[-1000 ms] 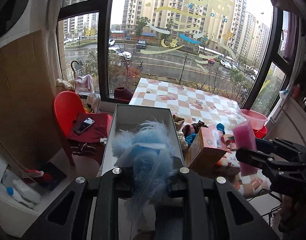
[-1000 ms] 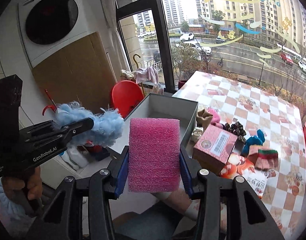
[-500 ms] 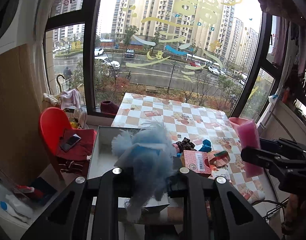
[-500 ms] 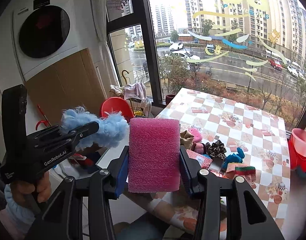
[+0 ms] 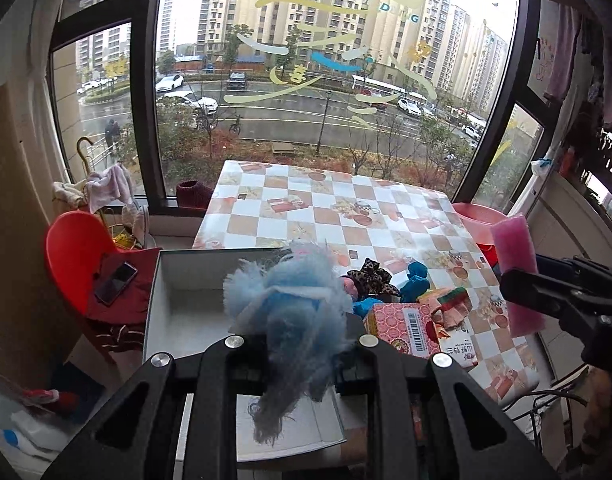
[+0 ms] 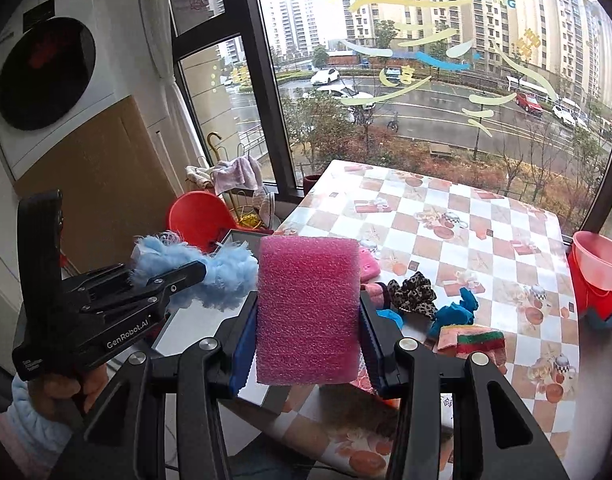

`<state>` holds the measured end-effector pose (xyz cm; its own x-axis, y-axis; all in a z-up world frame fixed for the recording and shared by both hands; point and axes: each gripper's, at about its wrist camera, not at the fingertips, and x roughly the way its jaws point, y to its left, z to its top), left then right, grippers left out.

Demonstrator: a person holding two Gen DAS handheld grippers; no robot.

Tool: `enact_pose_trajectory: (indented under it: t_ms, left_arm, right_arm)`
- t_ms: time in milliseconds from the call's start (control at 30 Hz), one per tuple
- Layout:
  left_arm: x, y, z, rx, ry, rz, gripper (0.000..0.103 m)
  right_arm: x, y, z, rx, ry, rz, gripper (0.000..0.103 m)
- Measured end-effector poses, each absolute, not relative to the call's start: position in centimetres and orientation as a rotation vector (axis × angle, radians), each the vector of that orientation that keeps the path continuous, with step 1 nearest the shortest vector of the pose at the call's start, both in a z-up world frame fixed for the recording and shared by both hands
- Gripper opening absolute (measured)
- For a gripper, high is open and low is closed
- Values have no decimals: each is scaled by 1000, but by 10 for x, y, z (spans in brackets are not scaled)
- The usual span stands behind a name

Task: Organize soft objects
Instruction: 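Carry the scrunchie and pink sponge in both grippers over the white box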

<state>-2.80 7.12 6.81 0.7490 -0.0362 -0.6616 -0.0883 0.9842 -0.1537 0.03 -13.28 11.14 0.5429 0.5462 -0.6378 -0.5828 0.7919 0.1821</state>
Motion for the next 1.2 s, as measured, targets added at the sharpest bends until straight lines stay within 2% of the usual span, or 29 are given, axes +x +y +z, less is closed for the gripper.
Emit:
enact_pose_trajectory:
  t_ms: [300, 633, 967, 1200]
  left_arm:
    - [-22, 86, 71, -204, 721, -24, 24]
    - [-78, 147, 90, -227, 638, 139, 24]
    - [-100, 132, 71, -228, 687, 117, 24]
    - [-102, 125, 51, -244, 742, 167, 24]
  right_arm:
    - [10, -123, 107, -35, 756, 644, 47]
    - [-18, -79, 116, -77, 682, 737, 47]
    - [-56, -73, 117, -93, 696, 780, 47]
    - [-49, -57, 85, -69, 761, 851, 47]
